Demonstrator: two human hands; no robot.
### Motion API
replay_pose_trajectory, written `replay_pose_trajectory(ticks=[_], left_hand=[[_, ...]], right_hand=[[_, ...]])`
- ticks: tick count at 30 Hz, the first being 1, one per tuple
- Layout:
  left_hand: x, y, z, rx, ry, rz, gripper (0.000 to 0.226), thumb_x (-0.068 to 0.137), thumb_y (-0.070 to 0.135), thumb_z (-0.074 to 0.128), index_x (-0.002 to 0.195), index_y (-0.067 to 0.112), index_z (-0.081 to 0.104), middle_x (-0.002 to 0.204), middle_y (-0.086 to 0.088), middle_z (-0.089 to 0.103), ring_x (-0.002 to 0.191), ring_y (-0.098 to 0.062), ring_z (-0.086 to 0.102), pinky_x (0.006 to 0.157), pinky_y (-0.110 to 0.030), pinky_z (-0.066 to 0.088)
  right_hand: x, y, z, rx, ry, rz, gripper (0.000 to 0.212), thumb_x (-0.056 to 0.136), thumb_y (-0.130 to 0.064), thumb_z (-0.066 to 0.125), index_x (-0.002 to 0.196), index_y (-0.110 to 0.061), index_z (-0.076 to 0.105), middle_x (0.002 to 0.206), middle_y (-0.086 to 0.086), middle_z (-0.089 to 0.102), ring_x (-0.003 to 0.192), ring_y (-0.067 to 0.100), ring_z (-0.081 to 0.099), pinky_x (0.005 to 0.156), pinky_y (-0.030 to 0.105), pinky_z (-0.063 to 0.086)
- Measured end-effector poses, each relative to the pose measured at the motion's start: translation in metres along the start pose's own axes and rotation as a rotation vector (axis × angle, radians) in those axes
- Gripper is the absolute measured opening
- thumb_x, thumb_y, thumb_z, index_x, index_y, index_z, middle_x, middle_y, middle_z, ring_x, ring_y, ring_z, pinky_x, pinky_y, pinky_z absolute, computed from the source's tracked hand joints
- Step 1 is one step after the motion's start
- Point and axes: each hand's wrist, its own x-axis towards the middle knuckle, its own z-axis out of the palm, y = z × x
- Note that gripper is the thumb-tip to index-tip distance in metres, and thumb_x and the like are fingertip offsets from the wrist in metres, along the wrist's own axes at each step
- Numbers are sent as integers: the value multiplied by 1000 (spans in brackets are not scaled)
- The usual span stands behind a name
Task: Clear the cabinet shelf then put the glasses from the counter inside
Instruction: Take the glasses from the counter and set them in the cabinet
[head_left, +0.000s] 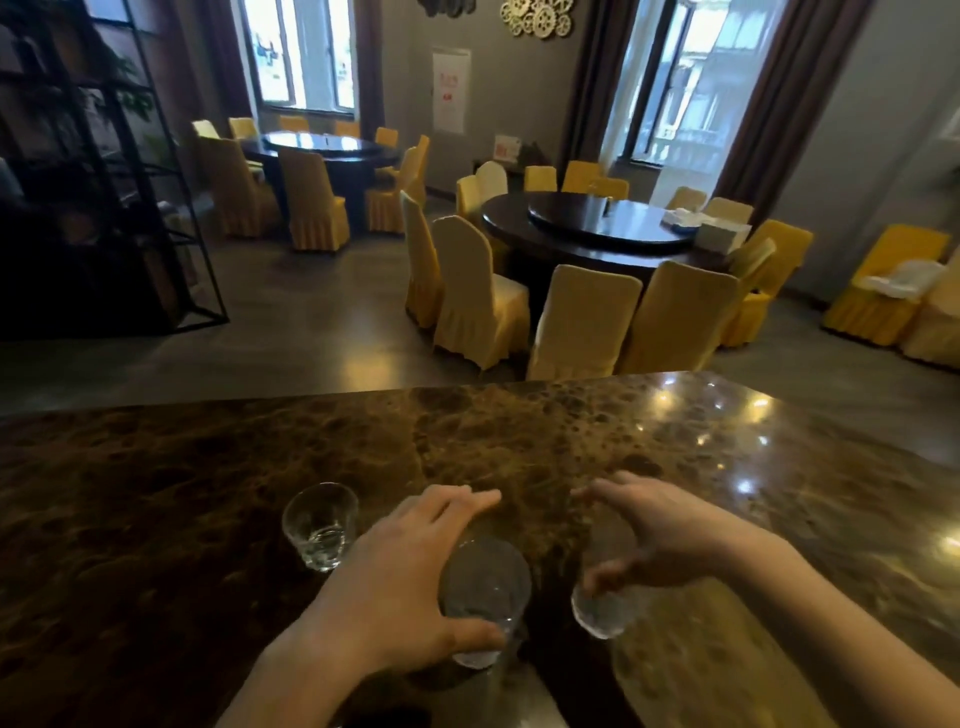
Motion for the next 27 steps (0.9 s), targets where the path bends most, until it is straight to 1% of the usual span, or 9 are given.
replay_pose_trajectory(ticks=[3,6,9,12,15,18,20,23,27], left_hand=[[23,8,17,131,-141,-25,112,56,73,74,144,55,8,141,27,31,129,-5,37,102,-36,42],[28,6,31,199,-160,-44,95,58,69,74,137,52,25,123,23,44,113,-10,51,91,-32,48],[29,-5,31,162,-132,-81,87,54,68,72,130,50,35,114,25,45,104,-7,50,89,-29,49],[39,-22,20,131,-99,-130,88,54,68,75,131,47,38,117,23,47,107,-6,48,91,-31,50],[59,-37,4,134,-67,-156,86,58,59,82,132,44,42,119,20,49,110,-7,47,95,-33,47],[81,-47,-9,175,-36,-162,86,59,54,85,133,38,45,121,14,52,112,-10,48,96,-34,45],[92,-51,-13,184,-17,-168,87,59,53,86,134,35,46,123,11,54,113,-12,49,97,-33,45],[99,-53,-11,183,-10,-176,87,59,50,87,135,31,48,125,8,55,115,-14,49,97,-36,47],[102,-55,-1,153,-20,-168,86,61,49,87,135,30,48,125,6,56,114,-14,51,96,-36,50]], right_hand=[[-14,23,24,55,-9,3,96,69,-62,82,149,-49,31,141,-9,45,133,20,46,108,39,45],[-19,27,40,69,128,-23,92,70,-53,85,146,-49,33,130,-13,47,120,15,52,96,34,52],[-26,18,45,41,194,-68,91,68,-53,84,145,-48,36,125,-16,46,112,11,53,87,26,52],[-36,2,43,24,187,-120,92,68,-56,82,145,-51,33,123,-19,45,108,9,53,85,25,51],[-42,-26,38,40,167,-181,97,66,-60,79,146,-50,26,125,-19,47,108,10,54,90,28,49],[-38,-60,39,32,188,-238,103,64,-63,77,148,-37,24,130,-12,51,111,15,57,93,34,51],[-30,-79,43,30,195,-263,104,64,-60,78,147,-33,22,127,-8,51,108,19,58,91,36,52],[-19,-102,51,56,198,-286,98,64,-54,83,141,-36,24,119,-5,51,100,22,58,82,36,52],[-7,-120,55,50,210,-283,95,68,-49,83,143,-30,28,123,-1,53,101,24,58,83,39,55]])
